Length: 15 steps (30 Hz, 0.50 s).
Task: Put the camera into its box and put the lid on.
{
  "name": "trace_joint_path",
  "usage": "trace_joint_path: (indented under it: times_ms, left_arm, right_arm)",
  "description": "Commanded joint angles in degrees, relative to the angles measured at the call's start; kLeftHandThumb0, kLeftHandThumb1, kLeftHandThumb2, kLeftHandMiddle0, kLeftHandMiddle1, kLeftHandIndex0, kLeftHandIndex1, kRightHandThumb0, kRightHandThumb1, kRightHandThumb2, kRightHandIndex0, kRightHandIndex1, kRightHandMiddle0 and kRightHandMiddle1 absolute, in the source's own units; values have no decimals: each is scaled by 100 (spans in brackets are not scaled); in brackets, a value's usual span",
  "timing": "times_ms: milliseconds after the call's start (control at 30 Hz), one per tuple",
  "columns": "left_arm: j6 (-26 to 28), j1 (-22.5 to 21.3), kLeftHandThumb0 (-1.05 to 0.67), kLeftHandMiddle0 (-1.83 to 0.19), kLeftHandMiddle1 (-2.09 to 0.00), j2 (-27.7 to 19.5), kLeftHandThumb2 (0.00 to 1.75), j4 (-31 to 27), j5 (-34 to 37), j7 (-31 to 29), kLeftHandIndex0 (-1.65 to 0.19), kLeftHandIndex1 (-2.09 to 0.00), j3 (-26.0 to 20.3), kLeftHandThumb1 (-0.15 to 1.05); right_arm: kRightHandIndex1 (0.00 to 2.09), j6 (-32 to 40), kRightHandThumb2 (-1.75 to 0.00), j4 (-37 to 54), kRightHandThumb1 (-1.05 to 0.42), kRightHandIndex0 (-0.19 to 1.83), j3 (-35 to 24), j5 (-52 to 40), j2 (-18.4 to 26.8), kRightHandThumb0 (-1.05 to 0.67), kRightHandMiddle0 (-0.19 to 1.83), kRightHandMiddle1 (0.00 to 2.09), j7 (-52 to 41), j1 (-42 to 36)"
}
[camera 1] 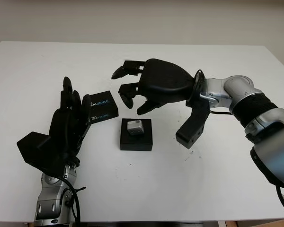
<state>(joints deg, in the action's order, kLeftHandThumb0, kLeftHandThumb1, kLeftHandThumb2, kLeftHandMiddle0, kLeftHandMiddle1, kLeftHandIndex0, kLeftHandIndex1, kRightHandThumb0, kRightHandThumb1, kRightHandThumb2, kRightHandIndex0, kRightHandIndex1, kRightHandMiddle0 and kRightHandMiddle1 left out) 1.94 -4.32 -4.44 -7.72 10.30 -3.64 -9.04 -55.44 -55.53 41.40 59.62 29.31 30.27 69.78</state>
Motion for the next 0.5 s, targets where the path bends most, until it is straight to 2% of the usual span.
trace_joint_path:
  times_ms: [0, 167, 300, 467]
  left_arm:
    - [-44, -29, -70, 19, 0, 21, 41, -44, 12, 7, 19, 0, 2, 105]
    - [-44, -33, -71, 19, 0, 39, 40, -48, 37, 18, 19, 0, -13, 105]
    - [-33, -29, -71, 19, 0, 23, 40, -61, 7, 33, 19, 0, -8, 105]
    - [-40, -42, -72, 19, 0, 2, 41, -39, -3, 16, 19, 0, -7, 105]
  right_arm:
    - [62, -51, -5, -18, -89, 20, -95, -97, 62, -43, 49, 142, -87, 61]
    - [52, -108, -6, 41, -90, 18, -169, -293, 116, -45, 41, 133, -518, -21]
    - [24, -48, -5, 312, -86, 24, -235, -312, 240, -50, 33, 85, -954, -51]
    - [14, -131, -5, 743, -83, 23, -271, -234, 471, -53, 25, 61, -1292, -70]
